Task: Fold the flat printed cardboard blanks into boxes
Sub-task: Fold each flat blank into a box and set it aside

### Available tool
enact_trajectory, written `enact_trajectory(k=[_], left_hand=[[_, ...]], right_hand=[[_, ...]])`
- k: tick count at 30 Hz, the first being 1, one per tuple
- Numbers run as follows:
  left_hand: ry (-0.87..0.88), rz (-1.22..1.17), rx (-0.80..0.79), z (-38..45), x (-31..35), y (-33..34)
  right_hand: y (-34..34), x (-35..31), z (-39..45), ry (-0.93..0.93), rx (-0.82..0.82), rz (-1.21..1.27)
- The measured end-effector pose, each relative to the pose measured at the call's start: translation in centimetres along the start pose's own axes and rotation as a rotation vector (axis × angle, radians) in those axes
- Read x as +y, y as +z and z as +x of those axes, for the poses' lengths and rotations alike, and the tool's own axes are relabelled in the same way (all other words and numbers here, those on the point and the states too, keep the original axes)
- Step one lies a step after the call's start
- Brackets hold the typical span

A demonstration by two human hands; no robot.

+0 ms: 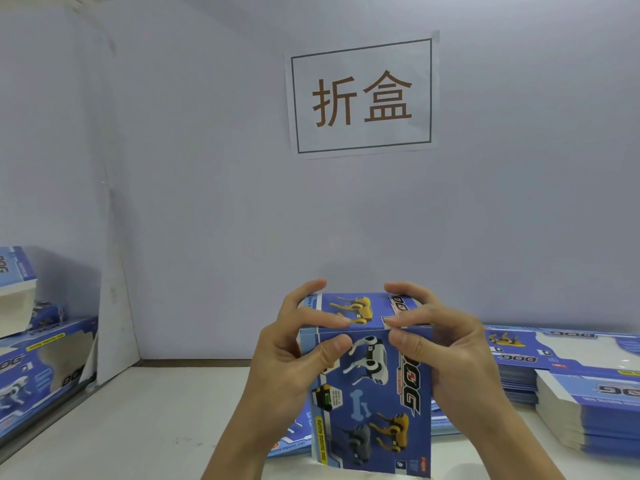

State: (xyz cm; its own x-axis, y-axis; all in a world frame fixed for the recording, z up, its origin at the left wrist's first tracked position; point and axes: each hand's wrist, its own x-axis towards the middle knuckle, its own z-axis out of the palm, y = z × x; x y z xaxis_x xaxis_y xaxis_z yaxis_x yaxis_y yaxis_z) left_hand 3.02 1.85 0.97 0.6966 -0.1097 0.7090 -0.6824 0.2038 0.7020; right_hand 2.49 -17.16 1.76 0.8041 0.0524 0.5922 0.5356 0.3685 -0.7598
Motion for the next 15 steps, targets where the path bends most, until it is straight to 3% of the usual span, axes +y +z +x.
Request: enact_trajectory(k=[6,10,15], left_hand=[[0.004,0.069,0.084,0.3,-0.3,0.0],[-0.007,0.135,0.347,0.7,-1.0,-0.5],[-0.03,-0.053,0.643,1.1,-1.7,-1.7]], right_hand=[[0.5,0.5,-0.1,-0.098,0.066,-0.115],[1.7,1.5,0.1,-0.247,0.243,-0.525],[2.2,2.3,0.3,-0.466,0.319,-0.786]])
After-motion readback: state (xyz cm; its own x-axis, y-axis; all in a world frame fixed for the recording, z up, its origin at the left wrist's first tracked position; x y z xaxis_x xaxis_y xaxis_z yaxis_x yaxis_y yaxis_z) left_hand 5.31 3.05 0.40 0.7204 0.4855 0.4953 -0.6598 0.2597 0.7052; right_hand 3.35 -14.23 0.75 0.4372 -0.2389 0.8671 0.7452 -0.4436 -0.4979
